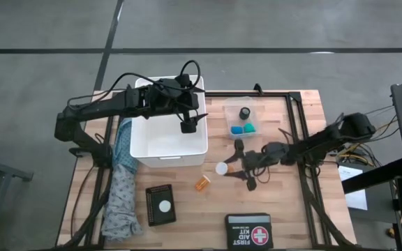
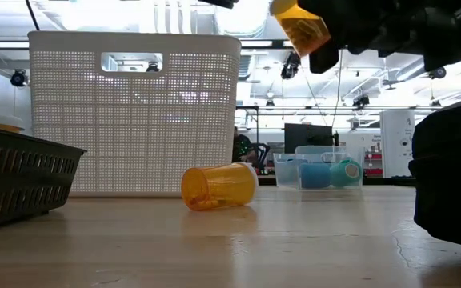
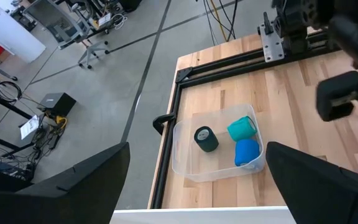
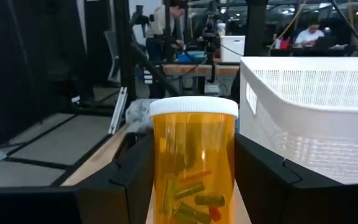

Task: Pick & place medical supplies in basket/bin
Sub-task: Put the top orange pill bottle into the black bin

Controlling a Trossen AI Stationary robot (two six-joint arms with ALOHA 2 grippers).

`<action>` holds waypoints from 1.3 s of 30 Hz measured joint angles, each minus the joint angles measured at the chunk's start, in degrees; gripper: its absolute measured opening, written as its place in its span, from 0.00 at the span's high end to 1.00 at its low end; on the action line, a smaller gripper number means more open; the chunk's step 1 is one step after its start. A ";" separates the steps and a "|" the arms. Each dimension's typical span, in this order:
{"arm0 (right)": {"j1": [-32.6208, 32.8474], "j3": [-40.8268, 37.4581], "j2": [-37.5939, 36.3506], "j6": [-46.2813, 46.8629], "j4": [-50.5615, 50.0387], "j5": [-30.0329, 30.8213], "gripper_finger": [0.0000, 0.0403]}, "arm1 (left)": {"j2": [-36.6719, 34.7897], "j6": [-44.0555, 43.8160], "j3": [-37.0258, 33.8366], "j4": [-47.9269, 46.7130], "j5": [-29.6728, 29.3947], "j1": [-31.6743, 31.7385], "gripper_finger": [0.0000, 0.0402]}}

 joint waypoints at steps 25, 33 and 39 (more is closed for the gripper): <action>14.92 20.25 37.66 -0.29 25.40 24.28 0.53 | 0.00 -0.15 0.00 0.00 0.00 0.02 0.05; 15.04 25.71 45.47 6.96 24.43 23.80 0.54 | 0.02 -0.11 0.00 0.00 0.01 0.02 0.05; 15.04 29.39 46.69 10.31 15.05 20.78 0.54 | 0.00 0.00 0.00 -0.02 0.00 0.01 0.05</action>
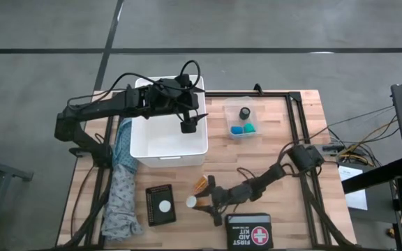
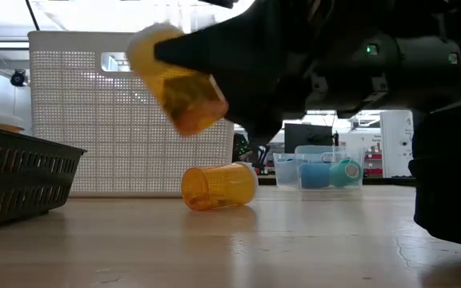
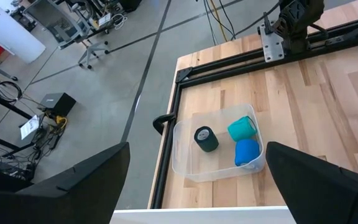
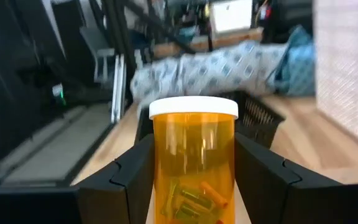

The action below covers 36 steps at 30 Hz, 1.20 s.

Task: Pick & place medical supplies in basket/bin
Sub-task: Put the top orange pill bottle into the black bin

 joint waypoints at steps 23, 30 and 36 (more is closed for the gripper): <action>-1.48 11.26 -1.18 -4.62 -19.21 -2.15 0.54 | 0.00 -0.02 0.00 -0.20 -0.01 -0.01 0.05; -1.78 14.06 -1.18 -5.64 -25.14 -2.34 0.54 | 0.00 -0.04 0.00 -0.16 -0.01 -0.01 0.05; -1.86 13.15 -1.16 -5.64 -25.26 -1.99 0.54 | 0.00 -0.15 0.00 -0.14 -0.01 0.00 0.05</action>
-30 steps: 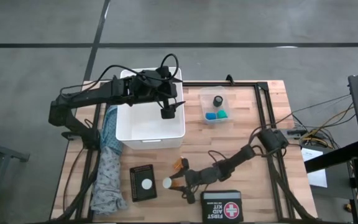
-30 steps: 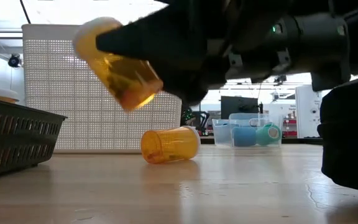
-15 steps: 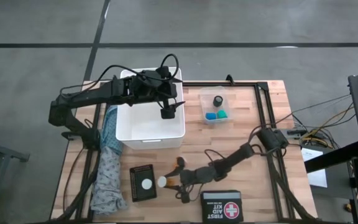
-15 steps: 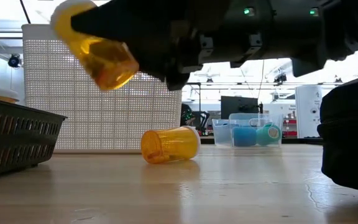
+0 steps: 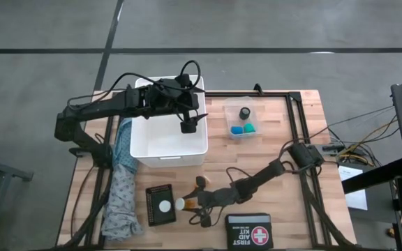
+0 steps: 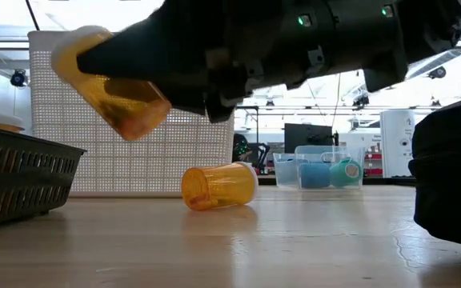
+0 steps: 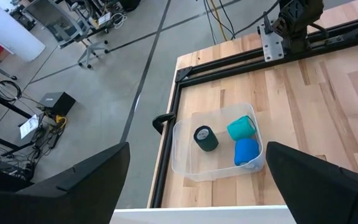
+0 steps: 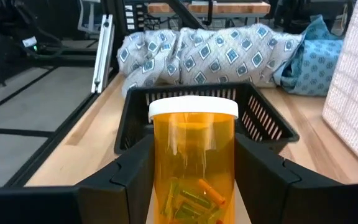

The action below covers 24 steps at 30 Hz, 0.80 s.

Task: Pick & place medical supplies in basket/bin
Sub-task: Put the top orange pill bottle into the black bin

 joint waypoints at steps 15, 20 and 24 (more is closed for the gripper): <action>0.09 -4.44 0.02 1.55 5.33 1.33 0.54 | 0.00 0.04 0.00 0.02 0.00 0.01 0.05; 0.09 -5.72 0.09 4.05 5.44 1.31 0.54 | 0.00 0.15 0.00 0.02 0.00 -0.01 0.05; 0.09 -6.95 0.09 2.71 9.22 1.43 0.54 | 0.00 0.15 0.00 0.04 0.00 -0.01 0.05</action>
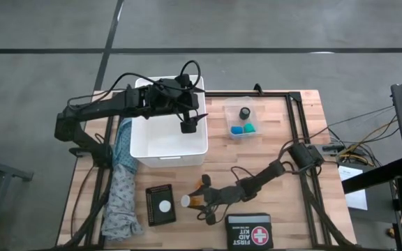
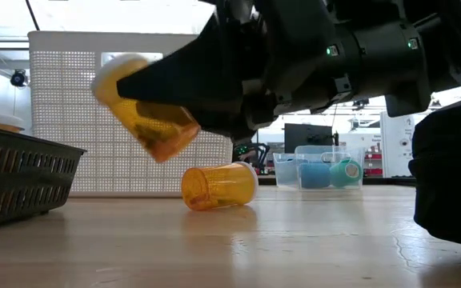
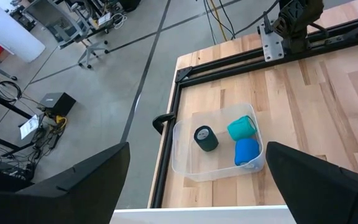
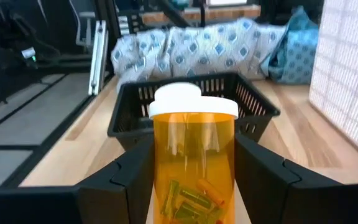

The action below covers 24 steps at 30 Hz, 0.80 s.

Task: Pick & place medical supplies in basket/bin
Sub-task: Put the top orange pill bottle into the black bin

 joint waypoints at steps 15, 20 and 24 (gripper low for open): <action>0.07 -1.42 6.56 2.56 13.28 -0.25 0.53 | 0.00 -0.02 0.00 0.02 0.00 0.00 0.05; 0.04 -0.92 7.41 2.59 13.45 -0.27 0.53 | 0.00 -0.02 0.00 0.02 0.02 0.00 0.05; 0.04 -0.48 7.39 2.43 9.81 -0.27 0.53 | 0.00 -0.04 0.00 0.02 0.02 0.02 0.05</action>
